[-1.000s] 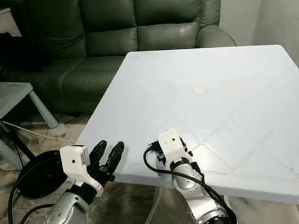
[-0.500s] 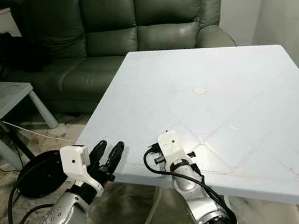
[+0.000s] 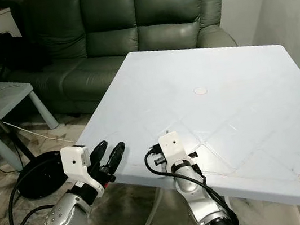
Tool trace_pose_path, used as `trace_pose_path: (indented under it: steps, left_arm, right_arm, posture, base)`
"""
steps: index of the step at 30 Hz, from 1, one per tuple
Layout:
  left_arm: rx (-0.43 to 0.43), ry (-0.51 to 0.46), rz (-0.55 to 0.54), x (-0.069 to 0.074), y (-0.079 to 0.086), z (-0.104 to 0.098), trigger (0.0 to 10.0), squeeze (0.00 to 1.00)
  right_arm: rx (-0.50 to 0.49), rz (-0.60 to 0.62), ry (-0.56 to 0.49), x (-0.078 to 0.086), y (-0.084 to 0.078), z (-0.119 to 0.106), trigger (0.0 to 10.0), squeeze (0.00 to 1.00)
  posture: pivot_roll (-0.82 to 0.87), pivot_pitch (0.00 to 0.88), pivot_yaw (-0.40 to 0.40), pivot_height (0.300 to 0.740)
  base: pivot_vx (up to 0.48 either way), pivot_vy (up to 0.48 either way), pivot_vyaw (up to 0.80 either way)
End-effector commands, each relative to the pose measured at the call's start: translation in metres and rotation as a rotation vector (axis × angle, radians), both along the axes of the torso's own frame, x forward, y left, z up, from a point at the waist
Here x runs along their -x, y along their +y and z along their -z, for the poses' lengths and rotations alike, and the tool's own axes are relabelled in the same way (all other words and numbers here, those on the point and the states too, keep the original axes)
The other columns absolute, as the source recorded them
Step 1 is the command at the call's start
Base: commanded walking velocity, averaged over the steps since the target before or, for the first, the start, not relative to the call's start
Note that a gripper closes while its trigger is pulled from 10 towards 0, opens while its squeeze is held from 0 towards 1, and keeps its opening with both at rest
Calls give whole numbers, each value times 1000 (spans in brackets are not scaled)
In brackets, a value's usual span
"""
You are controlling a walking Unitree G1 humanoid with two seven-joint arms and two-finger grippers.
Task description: Hang keys on a hook
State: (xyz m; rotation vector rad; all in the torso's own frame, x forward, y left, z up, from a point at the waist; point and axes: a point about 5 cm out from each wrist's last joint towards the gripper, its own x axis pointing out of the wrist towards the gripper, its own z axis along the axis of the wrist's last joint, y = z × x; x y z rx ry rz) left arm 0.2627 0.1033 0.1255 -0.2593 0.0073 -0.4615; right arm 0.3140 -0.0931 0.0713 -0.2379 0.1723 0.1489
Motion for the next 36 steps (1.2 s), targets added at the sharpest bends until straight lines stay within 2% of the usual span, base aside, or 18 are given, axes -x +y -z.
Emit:
trace_pose_path:
  steps: [1,3,4,5,21,23,24,26,27,28,29,36]
  left_arm:
    - [-1,-28,-12,0,2,-7,10000,0]
    - [1,-29,-12,0,2,-7,10000,0]
    - [1,-29,-13,0,2,-7,10000,0]
    - [2,-29,-12,0,2,-7,10000,0]
    - [10,-29,-9,1,1,-7,10000,0]
    - [11,-29,-8,0,1,-8,10000,0]
    - [12,-30,-9,0,1,-8,10000,0]
    - [13,-31,-8,0,1,-8,10000,0]
    - [14,-31,-7,0,1,-8,10000,0]
    - [14,-31,-7,0,1,-8,10000,0]
    - [15,-30,-7,0,1,-8,10000,0]
    - [18,-30,-10,1,1,-8,10000,0]
  right_arm:
    - [2,8,2,1,-2,2,0,0]
    - [4,12,4,1,-2,3,0,0]
    - [2,13,9,1,-3,4,1412,0]
    - [-5,0,20,1,-2,4,10000,0]
    - [4,17,29,3,-7,8,10000,0]
    - [-22,22,46,4,-9,10,10000,0]
    - [-31,33,46,3,-10,10,10000,1000]
    - [-9,59,37,2,-13,9,10000,1000]
    - [-11,56,46,2,-13,9,10000,98]
    - [-12,53,47,2,-13,10,10000,98]
    - [0,49,39,2,-13,9,10000,0]
    - [10,42,41,4,-15,12,10000,0]
  posture:
    - [157,0,22,740]
    - [156,0,22,740]
    - [156,0,22,740]
    - [156,0,22,740]
    - [156,0,23,740]
    - [156,0,23,740]
    - [156,0,23,740]
    - [156,0,23,740]
    - [156,0,23,740]
    - [156,0,23,740]
    - [154,0,24,740]
    - [156,0,23,740]
  base:
    - [0,0,0]
    - [0,0,0]
    - [0,0,0]
    - [0,0,0]
    - [0,0,0]
    - [0,0,0]
    - [0,0,0]
    - [0,0,0]
    - [0,0,0]
    - [0,0,0]
    - [0,0,0]
    - [0,0,0]
